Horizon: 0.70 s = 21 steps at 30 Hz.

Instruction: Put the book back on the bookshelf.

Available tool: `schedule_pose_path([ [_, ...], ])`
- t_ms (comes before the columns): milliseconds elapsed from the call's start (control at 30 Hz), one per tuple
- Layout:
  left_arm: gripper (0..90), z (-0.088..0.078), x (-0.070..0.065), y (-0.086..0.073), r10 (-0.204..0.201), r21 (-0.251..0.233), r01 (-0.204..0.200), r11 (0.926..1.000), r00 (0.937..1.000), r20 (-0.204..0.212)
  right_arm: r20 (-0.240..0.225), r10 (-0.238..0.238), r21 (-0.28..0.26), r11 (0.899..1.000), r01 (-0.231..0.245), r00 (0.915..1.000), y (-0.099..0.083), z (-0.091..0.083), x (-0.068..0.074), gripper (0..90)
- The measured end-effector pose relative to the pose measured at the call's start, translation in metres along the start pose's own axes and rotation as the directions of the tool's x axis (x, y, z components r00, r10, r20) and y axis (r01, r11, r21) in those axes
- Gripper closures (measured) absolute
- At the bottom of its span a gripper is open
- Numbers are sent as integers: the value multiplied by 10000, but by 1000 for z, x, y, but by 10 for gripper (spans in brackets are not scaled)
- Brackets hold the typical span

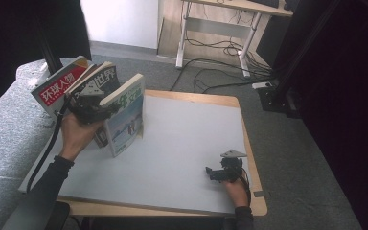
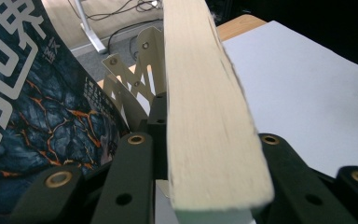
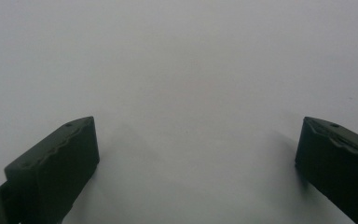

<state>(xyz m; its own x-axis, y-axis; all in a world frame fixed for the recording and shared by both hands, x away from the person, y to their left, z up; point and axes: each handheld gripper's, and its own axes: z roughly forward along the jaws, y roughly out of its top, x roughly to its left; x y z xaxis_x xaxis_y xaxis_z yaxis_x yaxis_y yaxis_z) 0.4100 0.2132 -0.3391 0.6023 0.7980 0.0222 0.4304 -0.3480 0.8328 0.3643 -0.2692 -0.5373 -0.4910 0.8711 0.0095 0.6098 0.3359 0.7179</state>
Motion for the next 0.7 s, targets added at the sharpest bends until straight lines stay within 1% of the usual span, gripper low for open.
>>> schedule_pose_path([
  [33,702,0,0,1,-44,-29,44,10000,10000,45,0,0,0,10000,0,10000,0,0,0,0],
  [100,678,-2,1,6,-205,-351,210,9992,9997,156,-7,-9,3,10000,9,10000,0,0,0,0],
  [133,668,-3,2,9,-317,-411,329,9986,9991,298,-1,-1,-1,10000,1,10000,0,0,0,0],
  [167,660,-4,2,13,-373,-373,388,9985,9985,407,0,2,-7,10000,-2,10000,0,0,0,0],
  [200,661,-3,1,16,-415,-236,423,9988,9986,341,1,0,-9,10000,0,10000,0,0,0,0],
  [233,668,-3,-1,20,-342,-8,342,9994,9993,163,0,-1,-1,10000,1,10000,0,0,0,0],
  [300,688,-1,-3,24,-205,189,202,9996,9997,157,1,1,-10,10000,-1,10000,0,0,0,0],
  [367,706,0,-5,26,-182,292,179,9994,9998,105,-1,3,-6,10000,-3,10000,0,0,0,0],
  [467,724,0,-5,27,-212,292,212,9993,9998,18,3,-7,-14,10000,7,10000,0,0,0,0],
  [533,734,0,-3,28,-348,281,347,9990,9994,39,-2,-11,-8,10000,11,10000,0,0,0,0],
  [600,738,1,0,28,-509,209,510,9985,9987,-23,1,-12,-10,10000,12,10000,0,0,0,0],
  [700,740,4,4,29,-737,-10,737,9973,9973,-52,-1,-8,-7,10000,8,10000,0,0,0,0],
])
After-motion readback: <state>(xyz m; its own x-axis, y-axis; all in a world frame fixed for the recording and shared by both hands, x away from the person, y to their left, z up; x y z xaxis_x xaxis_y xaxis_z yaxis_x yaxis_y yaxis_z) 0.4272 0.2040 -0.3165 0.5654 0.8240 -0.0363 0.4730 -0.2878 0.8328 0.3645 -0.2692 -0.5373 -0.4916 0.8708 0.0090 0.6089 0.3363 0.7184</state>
